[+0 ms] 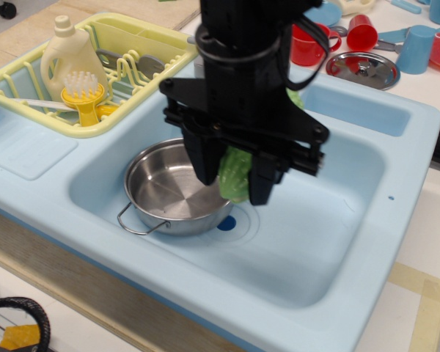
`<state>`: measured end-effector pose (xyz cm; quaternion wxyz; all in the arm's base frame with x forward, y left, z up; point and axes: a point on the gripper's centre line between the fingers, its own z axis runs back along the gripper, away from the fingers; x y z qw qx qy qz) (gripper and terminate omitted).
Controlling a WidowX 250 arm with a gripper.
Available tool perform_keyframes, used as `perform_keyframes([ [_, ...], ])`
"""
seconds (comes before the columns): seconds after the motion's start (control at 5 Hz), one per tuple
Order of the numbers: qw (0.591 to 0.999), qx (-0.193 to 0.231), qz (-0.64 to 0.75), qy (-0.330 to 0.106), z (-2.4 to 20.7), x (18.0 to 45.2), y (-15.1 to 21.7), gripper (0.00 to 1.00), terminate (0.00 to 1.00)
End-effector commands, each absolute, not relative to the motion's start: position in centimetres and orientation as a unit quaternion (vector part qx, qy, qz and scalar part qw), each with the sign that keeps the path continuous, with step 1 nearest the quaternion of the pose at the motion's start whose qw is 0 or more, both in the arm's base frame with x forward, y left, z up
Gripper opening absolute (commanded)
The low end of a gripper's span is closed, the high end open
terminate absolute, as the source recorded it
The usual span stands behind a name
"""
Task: Put green squash into pot or pan
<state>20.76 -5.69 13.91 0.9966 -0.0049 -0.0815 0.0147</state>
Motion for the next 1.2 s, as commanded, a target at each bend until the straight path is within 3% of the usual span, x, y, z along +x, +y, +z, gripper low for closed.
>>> perform_keyframes([
  [0.0,0.995,0.004,0.051,-0.081,13.9,22.5,-2.4,0.0,0.0],
  [0.2,0.996,0.005,0.064,-0.069,12.7,22.5,0.1,0.0,0.0],
  [0.4,0.995,-0.007,0.079,-0.064,11.4,22.2,1.0,1.0,0.0],
  [1.0,0.995,-0.007,0.079,-0.064,11.4,22.2,1.0,1.0,0.0],
])
